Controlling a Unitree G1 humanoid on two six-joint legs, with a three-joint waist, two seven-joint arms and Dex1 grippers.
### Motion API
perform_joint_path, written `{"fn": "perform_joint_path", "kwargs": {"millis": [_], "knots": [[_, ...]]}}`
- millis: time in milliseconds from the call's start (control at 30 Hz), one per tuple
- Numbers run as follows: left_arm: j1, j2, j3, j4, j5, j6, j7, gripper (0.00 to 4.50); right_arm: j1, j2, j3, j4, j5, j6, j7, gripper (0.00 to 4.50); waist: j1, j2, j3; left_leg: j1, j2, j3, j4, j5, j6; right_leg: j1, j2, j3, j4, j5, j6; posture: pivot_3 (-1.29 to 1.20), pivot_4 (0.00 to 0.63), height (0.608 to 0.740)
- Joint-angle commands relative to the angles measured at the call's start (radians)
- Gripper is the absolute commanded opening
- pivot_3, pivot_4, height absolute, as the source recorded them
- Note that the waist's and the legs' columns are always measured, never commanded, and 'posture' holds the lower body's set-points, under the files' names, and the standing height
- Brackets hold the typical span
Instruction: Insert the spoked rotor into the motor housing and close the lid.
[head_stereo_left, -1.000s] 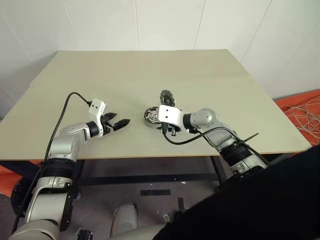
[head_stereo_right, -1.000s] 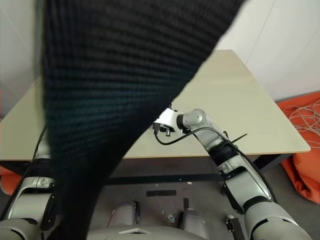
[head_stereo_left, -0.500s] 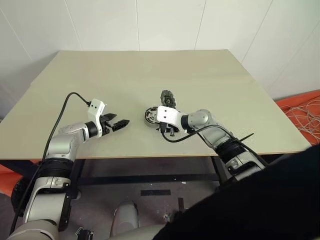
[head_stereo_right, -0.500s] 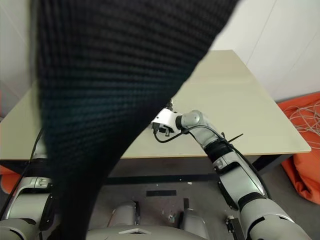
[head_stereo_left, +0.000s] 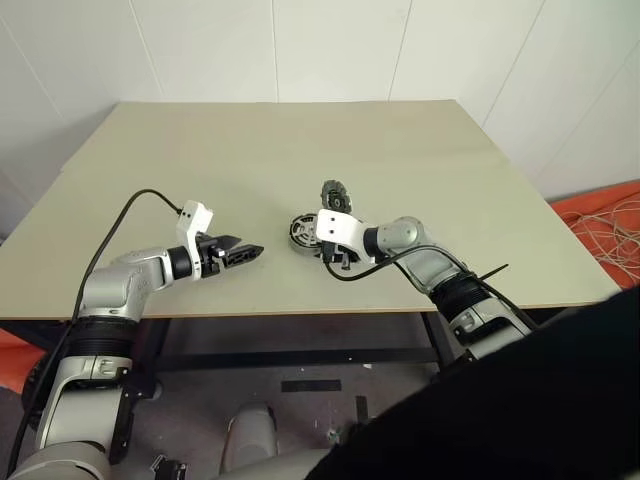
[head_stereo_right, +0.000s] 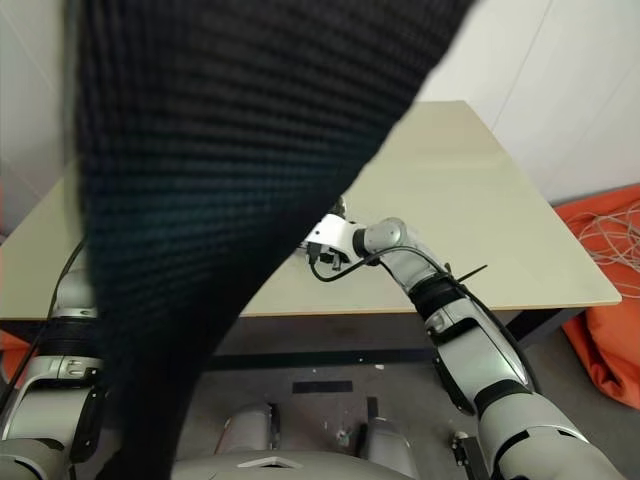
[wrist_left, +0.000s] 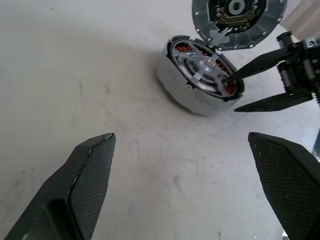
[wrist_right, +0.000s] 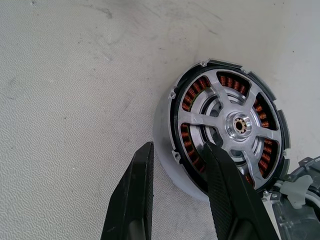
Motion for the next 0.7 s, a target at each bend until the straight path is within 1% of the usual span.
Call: {"fn": "perform_joint_path", "kwargs": {"millis": [33, 133, 333, 500, 600, 700], "knots": [[-0.009, 0.0, 0.039, 0.01, -0.047, -0.024, -0.054, 4.5, -0.002, 0.001, -0.02, -0.005, -0.002, -0.001, -0.003, 0.91, -0.001, 0.0, 0.0, 0.0, 0.0, 0.0, 0.0, 0.0, 0.0, 0.0, 0.0, 0.0, 0.0, 0.0, 0.0, 0.0, 0.0, 0.74], [-0.013, -0.017, 0.06, 0.045, -0.072, -0.023, -0.066, 4.5, -0.002, 0.003, -0.024, -0.003, -0.002, 0.002, -0.006, 0.02, -0.001, 0.0, 0.0, 0.0, 0.0, 0.0, 0.0, 0.0, 0.0, 0.0, 0.0, 0.0, 0.0, 0.0, 0.0, 0.0, 0.0, 0.74], [-0.015, -0.043, 0.077, 0.111, -0.096, -0.014, -0.086, 4.5, 0.0, 0.007, -0.034, -0.013, 0.004, 0.017, -0.007, 0.02, 0.0, 0.0, 0.0, 0.0, 0.0, 0.0, 0.0, 0.0, 0.0, 0.001, 0.0, 0.0, 0.0, 0.0, 0.0, 0.0, 0.0, 0.74], [-0.006, -0.055, 0.081, 0.109, -0.109, -0.002, -0.081, 4.5, -0.002, 0.03, -0.069, -0.029, 0.04, 0.09, -0.016, 0.02, -0.001, 0.0, 0.0, 0.0, 0.0, 0.0, 0.0, 0.0, 0.0, 0.001, 0.0, 0.0, 0.0, 0.0, 0.0, 0.0, 0.0, 0.74], [0.009, -0.061, 0.078, 0.094, -0.112, 0.003, -0.073, 4.5, -0.01, 0.059, -0.115, -0.058, 0.087, 0.197, -0.017, 0.02, -0.005, 0.0, 0.0, 0.001, 0.0, 0.0, 0.0, 0.0, 0.0, 0.001, 0.0, 0.0, 0.0, 0.0, 0.0, 0.0, 0.0, 0.74], [0.021, -0.069, 0.077, 0.083, -0.113, 0.006, -0.065, 4.5, -0.033, 0.107, -0.185, -0.097, 0.159, 0.386, -0.042, 0.02, -0.009, 0.0, 0.0, 0.001, 0.0, -0.001, 0.0, 0.0, 0.0, 0.001, 0.0, 0.0, 0.0, 0.0, 0.0, 0.0, 0.0, 0.74]]}}
